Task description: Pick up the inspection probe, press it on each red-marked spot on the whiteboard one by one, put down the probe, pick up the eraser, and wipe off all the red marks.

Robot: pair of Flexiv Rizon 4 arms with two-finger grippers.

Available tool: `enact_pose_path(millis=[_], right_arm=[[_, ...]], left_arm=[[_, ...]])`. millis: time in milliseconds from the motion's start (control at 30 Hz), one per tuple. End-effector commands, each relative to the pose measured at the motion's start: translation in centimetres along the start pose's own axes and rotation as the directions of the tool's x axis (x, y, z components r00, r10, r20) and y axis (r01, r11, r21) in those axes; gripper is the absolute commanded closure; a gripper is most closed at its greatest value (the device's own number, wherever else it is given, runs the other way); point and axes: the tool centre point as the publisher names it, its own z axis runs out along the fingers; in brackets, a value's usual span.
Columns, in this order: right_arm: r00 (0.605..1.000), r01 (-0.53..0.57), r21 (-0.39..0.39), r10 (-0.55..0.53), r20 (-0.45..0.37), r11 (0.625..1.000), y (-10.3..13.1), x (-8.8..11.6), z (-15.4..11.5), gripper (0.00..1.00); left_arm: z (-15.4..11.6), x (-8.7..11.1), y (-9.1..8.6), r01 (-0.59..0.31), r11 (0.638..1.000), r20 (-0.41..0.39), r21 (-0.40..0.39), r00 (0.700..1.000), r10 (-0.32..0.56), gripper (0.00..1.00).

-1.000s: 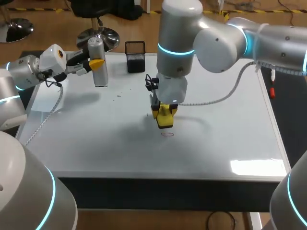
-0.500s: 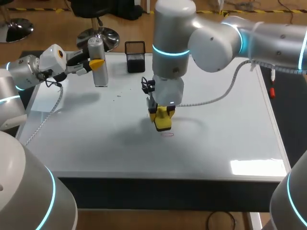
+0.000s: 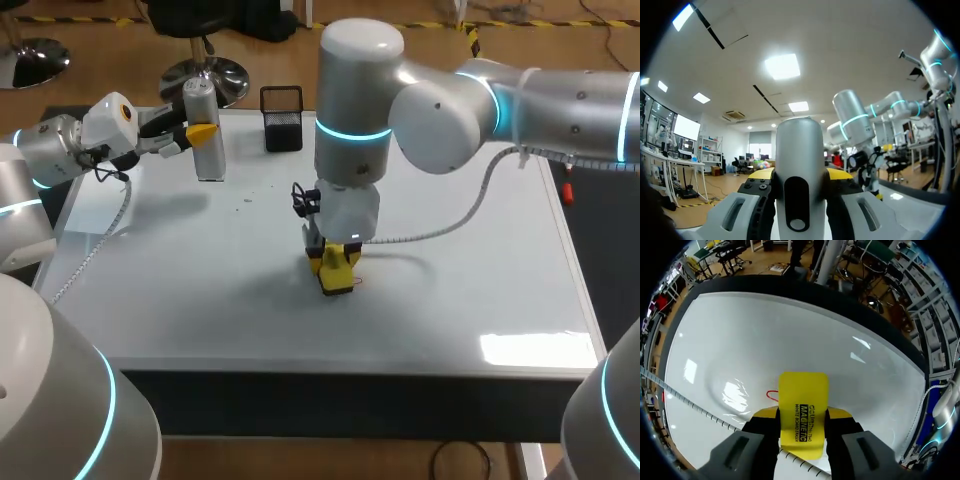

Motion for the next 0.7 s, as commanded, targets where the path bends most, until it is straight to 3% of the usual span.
enact_pose_path(millis=[33,700], right_arm=[[1.0,0.006,0.001,-0.006,0.001,1.0,0.0,-0.2,0.6,1.0],[1.0,0.007,-0.028,-0.007,-0.001,1.0,0.3,0.6,2.4,1.0]], left_arm=[[0.1,0.0,-0.1,-0.001,1.0,0.002,0.0,1.0,0.001,1.0],[0.1,0.0,-0.1,-0.001,1.0,0.002,0.0,1.0,0.001,1.0]])
